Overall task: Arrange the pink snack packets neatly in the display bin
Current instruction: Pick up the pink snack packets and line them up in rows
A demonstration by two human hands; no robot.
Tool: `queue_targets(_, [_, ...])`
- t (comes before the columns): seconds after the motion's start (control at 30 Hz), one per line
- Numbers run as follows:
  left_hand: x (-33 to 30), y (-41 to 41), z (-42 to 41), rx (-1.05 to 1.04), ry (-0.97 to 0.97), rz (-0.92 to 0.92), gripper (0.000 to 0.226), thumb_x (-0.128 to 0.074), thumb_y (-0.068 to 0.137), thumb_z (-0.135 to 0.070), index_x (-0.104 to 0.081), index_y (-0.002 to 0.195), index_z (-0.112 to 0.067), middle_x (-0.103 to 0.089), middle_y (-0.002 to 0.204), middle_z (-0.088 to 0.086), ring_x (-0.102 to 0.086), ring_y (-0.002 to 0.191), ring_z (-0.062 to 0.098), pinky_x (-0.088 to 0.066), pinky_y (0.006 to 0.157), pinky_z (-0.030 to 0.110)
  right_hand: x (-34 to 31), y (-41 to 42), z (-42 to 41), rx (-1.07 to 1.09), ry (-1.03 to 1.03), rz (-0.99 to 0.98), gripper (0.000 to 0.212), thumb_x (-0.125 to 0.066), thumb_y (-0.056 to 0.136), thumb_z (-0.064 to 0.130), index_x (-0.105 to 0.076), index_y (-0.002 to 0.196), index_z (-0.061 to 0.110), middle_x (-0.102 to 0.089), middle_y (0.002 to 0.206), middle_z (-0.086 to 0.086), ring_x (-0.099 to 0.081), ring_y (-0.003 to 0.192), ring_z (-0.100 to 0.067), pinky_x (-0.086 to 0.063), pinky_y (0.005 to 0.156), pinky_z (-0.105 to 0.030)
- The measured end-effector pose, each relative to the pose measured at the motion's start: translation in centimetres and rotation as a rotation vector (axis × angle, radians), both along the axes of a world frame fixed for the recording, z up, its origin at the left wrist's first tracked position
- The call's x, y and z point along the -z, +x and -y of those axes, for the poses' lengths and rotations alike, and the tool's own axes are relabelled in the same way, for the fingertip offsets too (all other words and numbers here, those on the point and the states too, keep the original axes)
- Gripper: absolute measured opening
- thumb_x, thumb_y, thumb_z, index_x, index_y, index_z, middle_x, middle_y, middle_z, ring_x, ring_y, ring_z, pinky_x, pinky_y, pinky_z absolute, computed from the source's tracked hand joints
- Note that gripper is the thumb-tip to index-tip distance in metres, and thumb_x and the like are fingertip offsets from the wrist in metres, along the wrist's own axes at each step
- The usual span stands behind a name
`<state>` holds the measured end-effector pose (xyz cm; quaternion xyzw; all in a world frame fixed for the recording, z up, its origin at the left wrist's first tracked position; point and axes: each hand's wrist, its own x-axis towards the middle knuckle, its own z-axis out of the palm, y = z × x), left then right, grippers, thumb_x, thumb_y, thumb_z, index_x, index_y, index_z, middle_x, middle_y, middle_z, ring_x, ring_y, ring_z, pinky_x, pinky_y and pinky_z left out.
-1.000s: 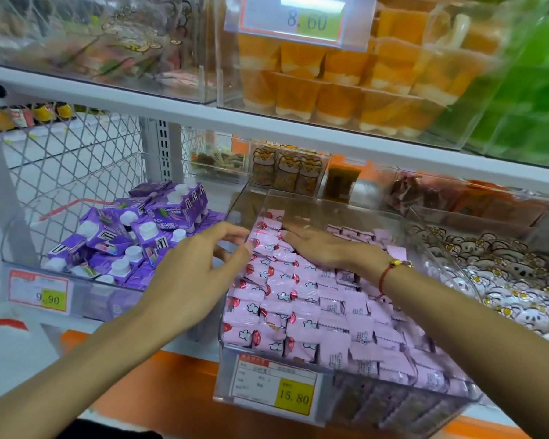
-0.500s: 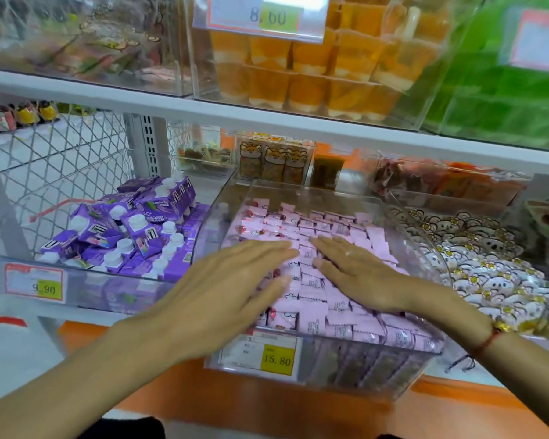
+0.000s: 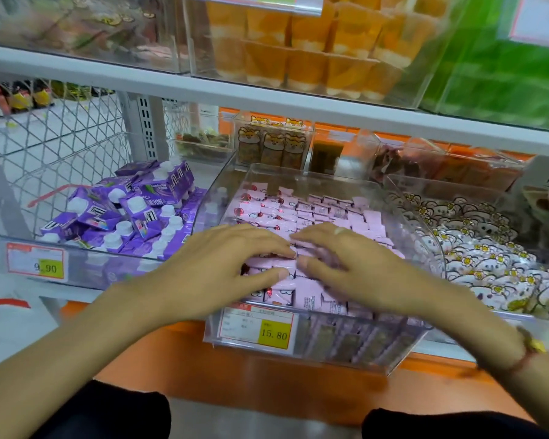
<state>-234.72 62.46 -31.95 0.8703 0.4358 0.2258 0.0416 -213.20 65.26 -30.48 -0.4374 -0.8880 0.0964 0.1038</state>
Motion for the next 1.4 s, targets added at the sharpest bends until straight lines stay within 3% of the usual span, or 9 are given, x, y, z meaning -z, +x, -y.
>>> queue_targets(0.13, [0.2,0.1,0.7,0.064,-0.042,0.111,0.029,-0.053,0.085,-0.060,-0.062,0.103,-0.040,-0.062,0.100,-0.022,-0.053,0.096,0.000,-0.048,0.078,0.032,0.2,0.8,3.0,-0.051,0.067,-0.130,0.038,-0.053,0.081,0.061,-0.062,0.108,0.037,-0.057,0.107,0.020,-0.051,0.098,0.001,-0.045,0.081,-0.028])
queue_targets(0.37, [0.4,0.1,0.9,0.038,-0.039,0.000,0.026,-0.046,0.086,-0.061,-0.056,0.105,-0.046,-0.055,0.097,-0.027,-0.048,0.096,-0.006,-0.045,0.074,0.022,1.0,1.4,2.4,0.021,-0.052,-0.304,0.022,-0.069,0.077,0.044,-0.069,0.094,0.030,-0.055,0.092,0.011,-0.051,0.083,0.000,-0.037,0.067,-0.009])
queue_targets(0.5, [0.7,0.3,0.9,-0.017,0.033,-0.081,0.037,-0.037,0.087,-0.065,-0.052,0.113,-0.044,-0.052,0.108,-0.026,-0.041,0.103,-0.008,-0.042,0.077,0.020,1.3,1.4,2.3,-0.051,-0.039,-0.352,0.008,-0.069,0.083,0.033,-0.064,0.083,0.027,-0.053,0.083,0.010,-0.048,0.077,-0.006,-0.036,0.064,-0.015])
queue_targets(0.87, [0.5,0.4,0.6,-0.087,-0.011,-0.128,0.038,-0.035,0.084,-0.067,-0.049,0.114,-0.050,-0.053,0.109,-0.029,-0.038,0.099,-0.008,-0.037,0.075,0.024,2.7,0.7,2.9,-0.013,0.166,-0.274,0.008,-0.047,0.097,0.035,-0.048,0.094,0.028,-0.044,0.072,0.017,-0.045,0.072,0.002,-0.028,0.059,-0.017])
queue_targets(1.03, [0.4,0.2,0.6,-0.057,-0.023,-0.136,0.041,-0.036,0.083,-0.067,-0.050,0.116,-0.047,-0.049,0.102,-0.029,-0.034,0.094,-0.010,-0.029,0.073,0.016,2.1,0.4,4.0,-0.089,0.448,-0.209,0.019,-0.043,0.097,0.032,-0.053,0.101,0.017,-0.060,0.088,0.005,-0.053,0.074,-0.010,-0.047,0.058,-0.034])
queue_targets(1.1, [0.3,0.2,0.7,-0.041,-0.030,-0.123,0.040,-0.037,0.084,-0.067,-0.050,0.116,-0.047,-0.049,0.101,-0.029,-0.036,0.094,-0.010,-0.030,0.074,0.010,1.7,0.2,4.3,-0.057,0.443,-0.374,0.019,-0.041,0.097,0.033,-0.051,0.102,0.017,-0.063,0.087,0.003,-0.060,0.072,-0.012,-0.051,0.059,-0.037])
queue_targets(1.17, [0.2,0.1,0.9,-0.038,-0.037,-0.127,0.040,-0.038,0.084,-0.067,-0.051,0.117,-0.047,-0.050,0.101,-0.030,-0.039,0.096,-0.009,-0.030,0.075,0.008,1.3,0.2,4.2,-0.018,0.383,-0.623,0.005,-0.046,0.098,0.027,-0.048,0.099,0.023,-0.059,0.087,0.012,-0.059,0.074,-0.003,-0.051,0.065,-0.025])
queue_targets(1.27, [0.2,0.3,1.2,-0.051,-0.043,-0.035,0.049,-0.042,0.082,-0.068,-0.043,0.127,-0.049,-0.048,0.112,-0.033,-0.045,0.100,-0.013,-0.036,0.076,0.009,0.5,0.6,4.1,0.122,0.386,-0.893,0.014,-0.047,0.097,0.018,-0.044,0.092,0.030,-0.053,0.082,0.018,-0.054,0.075,0.000,-0.042,0.065,-0.011])
queue_targets(1.4, [-0.5,1.3,2.3,0.016,0.061,0.205,0.082,-0.066,0.075,-0.054,-0.016,0.140,-0.054,-0.025,0.135,-0.037,-0.038,0.109,-0.022,-0.041,0.074,0.010,0.0,1.0,3.4,0.332,0.000,-1.226,0.009,-0.045,0.099,0.017,-0.049,0.097,0.009,-0.060,0.093,-0.002,-0.061,0.073,-0.002,-0.050,0.064,-0.016])
